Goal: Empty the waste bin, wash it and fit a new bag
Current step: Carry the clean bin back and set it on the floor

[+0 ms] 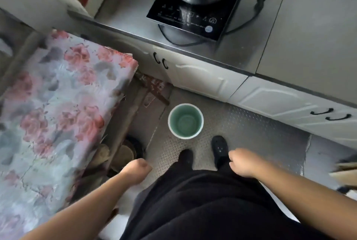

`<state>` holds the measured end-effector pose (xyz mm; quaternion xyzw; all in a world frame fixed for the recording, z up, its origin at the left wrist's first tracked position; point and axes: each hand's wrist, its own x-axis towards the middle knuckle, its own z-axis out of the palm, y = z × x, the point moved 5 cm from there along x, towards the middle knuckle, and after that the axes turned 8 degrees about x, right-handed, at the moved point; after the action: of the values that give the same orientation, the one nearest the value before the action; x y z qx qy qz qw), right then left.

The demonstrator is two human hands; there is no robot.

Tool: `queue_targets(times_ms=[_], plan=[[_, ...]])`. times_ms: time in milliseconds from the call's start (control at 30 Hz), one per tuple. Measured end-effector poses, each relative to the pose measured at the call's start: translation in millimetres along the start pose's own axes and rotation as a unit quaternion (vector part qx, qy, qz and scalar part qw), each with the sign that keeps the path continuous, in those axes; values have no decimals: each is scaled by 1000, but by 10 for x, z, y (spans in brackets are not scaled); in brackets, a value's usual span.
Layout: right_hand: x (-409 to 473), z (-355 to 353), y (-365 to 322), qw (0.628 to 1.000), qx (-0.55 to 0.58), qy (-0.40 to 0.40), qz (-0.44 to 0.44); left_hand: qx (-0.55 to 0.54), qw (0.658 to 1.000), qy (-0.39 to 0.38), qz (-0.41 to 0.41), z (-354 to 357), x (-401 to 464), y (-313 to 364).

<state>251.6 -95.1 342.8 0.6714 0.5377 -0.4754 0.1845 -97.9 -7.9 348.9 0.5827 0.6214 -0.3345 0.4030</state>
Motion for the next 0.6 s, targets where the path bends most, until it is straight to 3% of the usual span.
queue_targets(times_ms=[100,333,500,600], plan=[[-201,292,-93,996,77,29,29,-14,1000,1,12,-127,186,-27],[-759,1264,-71,959,247,34,135,142,986,-44,71,-269,238,296],[-1282,1980,16,894,374,85,230,240,963,-49,110,-219,204,624],[-1629,2411,-27,835,455,127,284,345,923,-52,162,-30,23,909]])
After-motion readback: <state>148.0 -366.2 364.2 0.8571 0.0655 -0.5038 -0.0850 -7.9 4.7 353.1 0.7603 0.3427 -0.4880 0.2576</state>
